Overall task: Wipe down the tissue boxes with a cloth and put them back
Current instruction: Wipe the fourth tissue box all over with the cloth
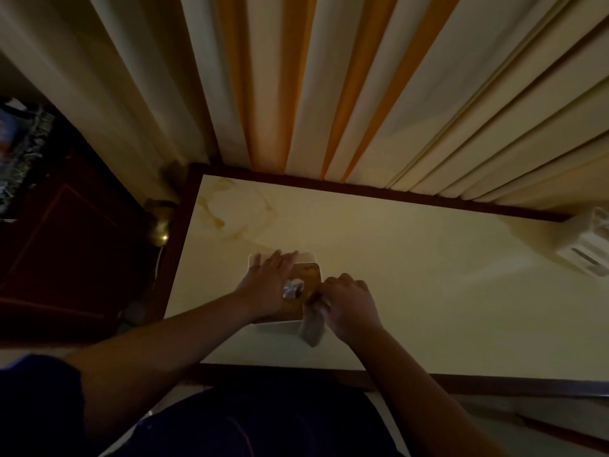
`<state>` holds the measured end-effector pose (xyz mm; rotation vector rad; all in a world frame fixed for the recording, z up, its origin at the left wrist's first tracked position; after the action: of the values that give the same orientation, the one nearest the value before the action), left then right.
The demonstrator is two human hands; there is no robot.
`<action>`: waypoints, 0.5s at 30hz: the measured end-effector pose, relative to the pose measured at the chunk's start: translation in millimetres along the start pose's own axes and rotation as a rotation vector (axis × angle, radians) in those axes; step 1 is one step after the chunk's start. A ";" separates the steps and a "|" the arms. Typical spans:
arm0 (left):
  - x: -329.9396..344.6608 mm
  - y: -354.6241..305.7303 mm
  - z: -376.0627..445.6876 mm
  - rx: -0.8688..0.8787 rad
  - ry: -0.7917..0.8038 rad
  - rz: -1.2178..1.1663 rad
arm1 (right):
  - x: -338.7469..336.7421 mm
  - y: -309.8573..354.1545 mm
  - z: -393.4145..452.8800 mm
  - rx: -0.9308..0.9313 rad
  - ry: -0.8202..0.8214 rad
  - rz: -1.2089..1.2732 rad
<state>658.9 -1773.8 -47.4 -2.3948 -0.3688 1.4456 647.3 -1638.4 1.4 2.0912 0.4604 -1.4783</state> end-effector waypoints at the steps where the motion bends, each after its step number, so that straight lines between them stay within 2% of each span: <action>1: -1.4 3.1 -2.7 -0.020 -0.069 -0.052 | 2.9 0.8 1.8 0.007 0.000 -0.002; 5: 13.5 6.0 -11.2 -0.085 -0.234 -0.080 | 8.3 -8.1 -6.3 0.115 -0.125 0.103; 7: 17.5 3.2 -12.3 -0.129 -0.308 -0.092 | 14.6 -9.3 -15.1 0.102 -0.191 0.086; 11: 21.0 0.4 -9.8 -0.164 -0.397 -0.110 | 25.2 0.3 -34.1 0.027 -0.190 0.010; 15: 23.9 3.3 -10.0 -0.188 -0.446 -0.124 | 27.8 4.5 -42.1 0.033 -0.161 -0.141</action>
<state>678.8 -1769.1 -63.5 -2.1168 -0.7737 1.9552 691.2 -1617.4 -12.9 1.9792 0.5331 -1.7307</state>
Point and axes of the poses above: each hand's wrist, its own z-axis towards the middle knuckle, its own x-axis out of the palm, y = z × x, the point moved 9 cm from there along z, towards the middle knuckle, and after that the axes turned 2 degrees about -x, right-handed, at the moved point
